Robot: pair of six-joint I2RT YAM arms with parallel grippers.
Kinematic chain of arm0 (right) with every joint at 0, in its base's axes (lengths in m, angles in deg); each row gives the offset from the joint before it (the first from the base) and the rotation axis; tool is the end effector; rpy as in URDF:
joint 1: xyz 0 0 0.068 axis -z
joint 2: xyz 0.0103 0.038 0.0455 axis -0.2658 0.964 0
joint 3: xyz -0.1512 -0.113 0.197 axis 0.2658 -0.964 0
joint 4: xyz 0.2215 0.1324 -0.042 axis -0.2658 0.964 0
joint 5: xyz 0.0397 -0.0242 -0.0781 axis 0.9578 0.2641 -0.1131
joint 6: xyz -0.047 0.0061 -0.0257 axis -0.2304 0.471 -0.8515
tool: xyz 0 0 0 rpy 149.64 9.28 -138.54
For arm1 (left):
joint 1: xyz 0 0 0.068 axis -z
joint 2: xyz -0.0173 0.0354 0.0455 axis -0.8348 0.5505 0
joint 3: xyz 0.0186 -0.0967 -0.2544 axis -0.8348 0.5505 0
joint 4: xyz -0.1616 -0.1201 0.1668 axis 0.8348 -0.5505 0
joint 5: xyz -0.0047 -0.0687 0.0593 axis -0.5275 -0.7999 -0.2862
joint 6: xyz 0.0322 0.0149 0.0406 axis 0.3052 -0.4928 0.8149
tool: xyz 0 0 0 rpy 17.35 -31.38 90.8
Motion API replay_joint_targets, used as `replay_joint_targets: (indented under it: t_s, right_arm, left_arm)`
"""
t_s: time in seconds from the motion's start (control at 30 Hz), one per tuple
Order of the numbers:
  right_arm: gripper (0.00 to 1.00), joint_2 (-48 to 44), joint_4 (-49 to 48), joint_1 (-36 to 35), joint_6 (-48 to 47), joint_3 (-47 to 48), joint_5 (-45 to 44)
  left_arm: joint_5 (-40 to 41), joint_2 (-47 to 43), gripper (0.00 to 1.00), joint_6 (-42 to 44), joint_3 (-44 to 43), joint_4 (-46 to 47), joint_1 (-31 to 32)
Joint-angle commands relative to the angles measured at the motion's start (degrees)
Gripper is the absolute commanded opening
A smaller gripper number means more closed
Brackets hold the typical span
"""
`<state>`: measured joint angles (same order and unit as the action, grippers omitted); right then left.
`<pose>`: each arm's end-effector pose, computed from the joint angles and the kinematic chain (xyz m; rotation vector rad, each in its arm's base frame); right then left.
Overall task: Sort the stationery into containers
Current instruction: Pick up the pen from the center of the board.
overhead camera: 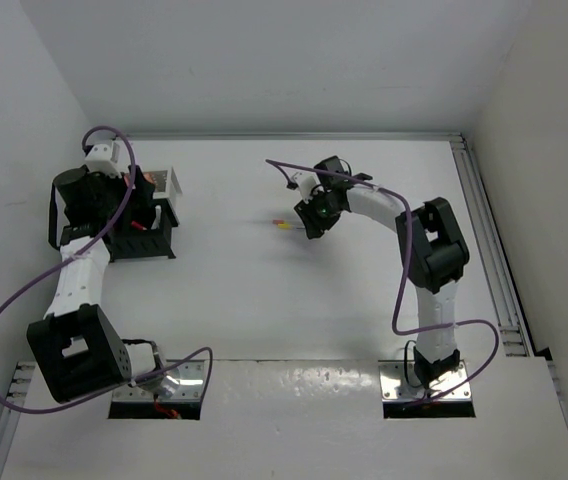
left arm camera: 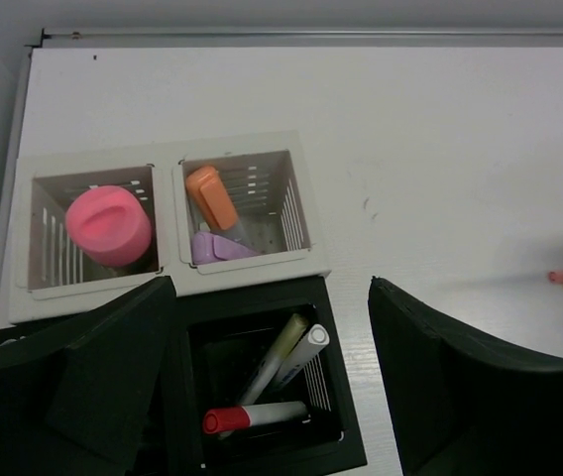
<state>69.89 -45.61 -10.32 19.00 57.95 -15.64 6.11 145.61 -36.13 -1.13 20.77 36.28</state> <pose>0.3820 0.1947 0.1574 -0.9327 2.5050 0.4384 0.2743 0.0852 0.3062 -0.0485 1.8424 -0.1916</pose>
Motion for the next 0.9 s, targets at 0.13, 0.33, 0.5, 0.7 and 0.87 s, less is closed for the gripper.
replay_joint_targets:
  t_s: [0.13, 0.33, 0.5, 0.7, 0.87]
  right_arm:
    - [0.49, -0.1, -1.5, 0.5, -2.2, 0.2, -3.3]
    - [0.50, 3.5, -0.2, 1.4, -2.9, 2.8, -2.1]
    - [0.48, 5.6, 0.0, 1.4, -3.4, 4.2, -1.9]
    - [0.39, 5.1, 1.6, 0.4, -5.1, 3.7, -2.3]
    - [0.48, 1.8, -1.2, -1.3, -5.9, 0.4, -3.4]
  left_arm:
    - [-3.2, -1.6, 0.87, -3.0, -1.0, 0.7, 1.3]
    - [-3.5, -1.1, 0.96, -3.5, -1.6, 0.4, 2.0]
    - [-3.4, -1.3, 0.98, -3.5, -2.2, -0.1, 1.9]
    - [-3.6, -1.6, 0.99, -3.6, -2.2, -0.6, 2.0]
    - [-4.2, -1.5, 0.99, -4.2, -2.0, 0.0, 2.0]
